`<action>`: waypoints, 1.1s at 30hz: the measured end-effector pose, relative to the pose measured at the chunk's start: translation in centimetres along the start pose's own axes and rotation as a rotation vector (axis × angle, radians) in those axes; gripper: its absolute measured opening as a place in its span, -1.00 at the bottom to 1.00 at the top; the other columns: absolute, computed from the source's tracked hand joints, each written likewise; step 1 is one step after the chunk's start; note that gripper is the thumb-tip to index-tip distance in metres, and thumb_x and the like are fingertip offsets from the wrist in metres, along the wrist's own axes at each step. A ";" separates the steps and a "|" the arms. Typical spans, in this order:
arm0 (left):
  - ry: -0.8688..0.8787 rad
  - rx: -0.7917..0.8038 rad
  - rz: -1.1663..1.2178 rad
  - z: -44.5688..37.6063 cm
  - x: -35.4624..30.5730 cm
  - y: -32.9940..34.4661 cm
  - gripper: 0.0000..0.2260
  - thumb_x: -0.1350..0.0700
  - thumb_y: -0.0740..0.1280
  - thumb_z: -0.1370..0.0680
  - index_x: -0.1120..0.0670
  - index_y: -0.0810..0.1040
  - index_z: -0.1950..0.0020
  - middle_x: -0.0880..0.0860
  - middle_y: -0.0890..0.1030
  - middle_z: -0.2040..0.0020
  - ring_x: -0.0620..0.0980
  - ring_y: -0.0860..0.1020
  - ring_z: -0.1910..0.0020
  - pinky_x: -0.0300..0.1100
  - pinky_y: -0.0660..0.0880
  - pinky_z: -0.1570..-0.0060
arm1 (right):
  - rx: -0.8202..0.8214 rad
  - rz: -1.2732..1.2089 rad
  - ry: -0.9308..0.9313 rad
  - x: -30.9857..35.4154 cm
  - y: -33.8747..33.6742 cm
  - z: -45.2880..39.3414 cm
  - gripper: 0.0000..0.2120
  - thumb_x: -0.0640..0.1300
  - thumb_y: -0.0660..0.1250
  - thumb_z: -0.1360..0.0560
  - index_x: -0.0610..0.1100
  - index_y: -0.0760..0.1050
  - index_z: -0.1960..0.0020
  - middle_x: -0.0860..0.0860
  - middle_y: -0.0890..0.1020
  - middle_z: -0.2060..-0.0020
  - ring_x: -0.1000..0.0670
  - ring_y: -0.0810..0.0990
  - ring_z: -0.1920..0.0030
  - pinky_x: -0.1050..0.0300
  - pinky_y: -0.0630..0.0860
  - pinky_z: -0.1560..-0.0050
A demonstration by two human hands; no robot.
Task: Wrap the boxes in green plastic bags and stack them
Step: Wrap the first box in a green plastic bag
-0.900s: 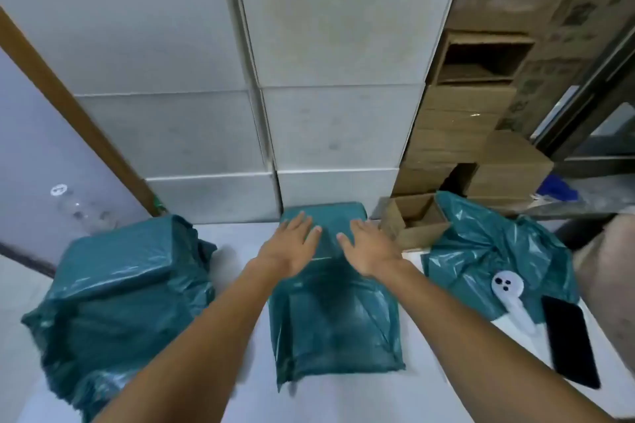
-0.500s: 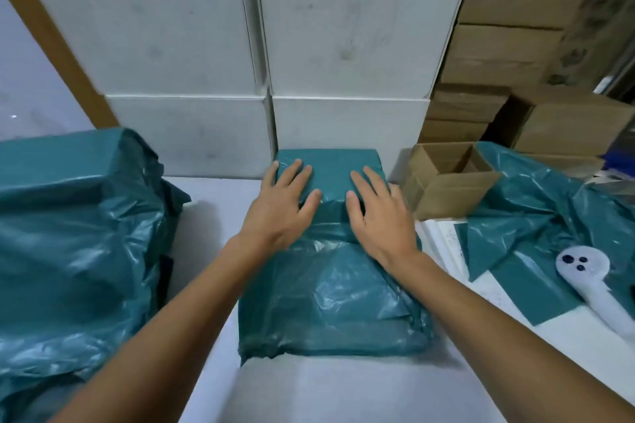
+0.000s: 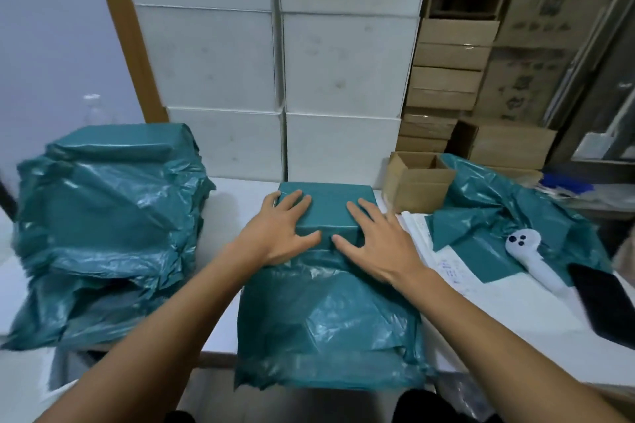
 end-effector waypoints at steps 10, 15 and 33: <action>0.045 -0.007 -0.090 2.1 -0.1 0.6 -0.04 -0.33 0.40 -0.50 -0.09 -0.05 -0.73 -0.10 -0.04 -0.74 0.13 -0.10 -0.70 0.11 0.26 -0.58 | -0.028 0.088 -0.031 0.6 0.5 2.0 -0.02 0.52 0.22 -0.42 0.12 0.04 -0.69 0.09 0.12 -0.69 -0.16 0.34 -0.49 -0.08 0.51 -0.33; 0.105 -0.039 -0.102 1.8 0.9 1.1 -0.04 -0.26 0.47 -0.48 -0.13 -0.01 -0.72 -0.08 -0.02 -0.74 0.11 -0.10 -0.70 0.07 0.31 -0.54 | -0.138 0.113 -0.067 -0.4 1.8 1.5 -0.06 0.48 0.28 -0.41 0.10 0.15 -0.67 0.10 0.21 -0.66 -0.15 0.46 -0.36 -0.01 0.59 -0.15; 0.302 -0.131 0.084 2.9 4.4 2.2 -0.05 -0.10 0.59 -0.44 -0.12 0.10 -0.69 -0.23 -0.13 -0.69 -0.19 0.10 -0.64 -0.22 0.31 -0.47 | -0.144 0.022 -0.393 -4.0 1.4 2.9 -0.09 0.21 0.45 -0.50 0.11 0.03 -0.69 0.06 0.13 -0.69 -0.03 0.37 -0.55 0.08 0.56 -0.28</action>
Point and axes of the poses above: each hand's wrist, its own z-axis away from the middle knuckle, its own y-axis out of the palm, x = y × z, the point moved 7 cm from there along -z, towards the middle knuckle
